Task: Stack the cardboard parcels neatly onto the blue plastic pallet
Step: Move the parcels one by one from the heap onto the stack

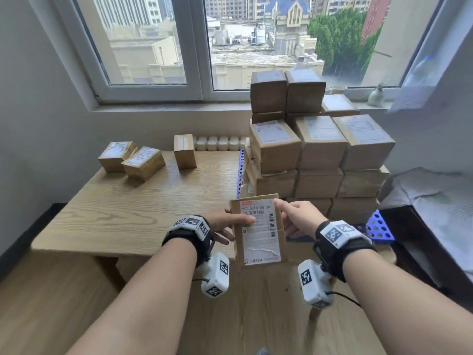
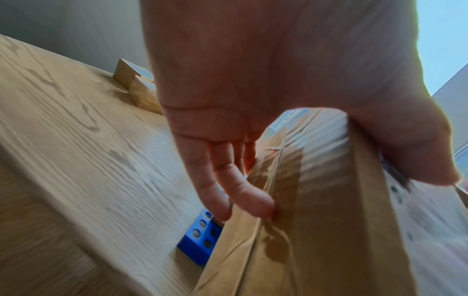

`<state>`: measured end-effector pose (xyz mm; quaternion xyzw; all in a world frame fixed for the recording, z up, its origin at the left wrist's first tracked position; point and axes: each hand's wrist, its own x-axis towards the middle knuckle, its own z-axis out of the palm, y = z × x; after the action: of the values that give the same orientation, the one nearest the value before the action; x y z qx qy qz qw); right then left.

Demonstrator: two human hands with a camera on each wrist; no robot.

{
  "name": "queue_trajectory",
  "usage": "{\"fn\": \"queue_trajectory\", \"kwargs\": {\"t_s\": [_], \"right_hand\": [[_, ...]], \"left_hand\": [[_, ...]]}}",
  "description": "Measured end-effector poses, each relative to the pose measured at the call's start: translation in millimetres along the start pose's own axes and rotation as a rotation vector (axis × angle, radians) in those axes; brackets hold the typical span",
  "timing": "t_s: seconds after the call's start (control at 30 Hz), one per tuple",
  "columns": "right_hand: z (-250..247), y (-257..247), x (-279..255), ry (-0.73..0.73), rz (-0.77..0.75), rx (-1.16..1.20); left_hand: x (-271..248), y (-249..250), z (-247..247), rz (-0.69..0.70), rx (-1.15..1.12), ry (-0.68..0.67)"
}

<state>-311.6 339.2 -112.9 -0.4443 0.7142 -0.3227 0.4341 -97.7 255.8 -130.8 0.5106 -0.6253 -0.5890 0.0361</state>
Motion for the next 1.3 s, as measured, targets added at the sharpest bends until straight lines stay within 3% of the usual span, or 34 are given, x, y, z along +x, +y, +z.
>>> {"fn": "queue_trajectory", "kwargs": {"t_s": [0.67,0.97,1.3], "right_hand": [[-168,-30,-39,0.335,-0.175,0.088],[-210,-73,12,0.313,-0.23,0.25],[-267,-131,95,0.32,-0.253,0.237]], "left_hand": [[6,187,60,0.302,-0.049,-0.003],[47,286,22,0.403,-0.053,0.099],[123,381,-12,0.458,-0.032,0.081]]}}
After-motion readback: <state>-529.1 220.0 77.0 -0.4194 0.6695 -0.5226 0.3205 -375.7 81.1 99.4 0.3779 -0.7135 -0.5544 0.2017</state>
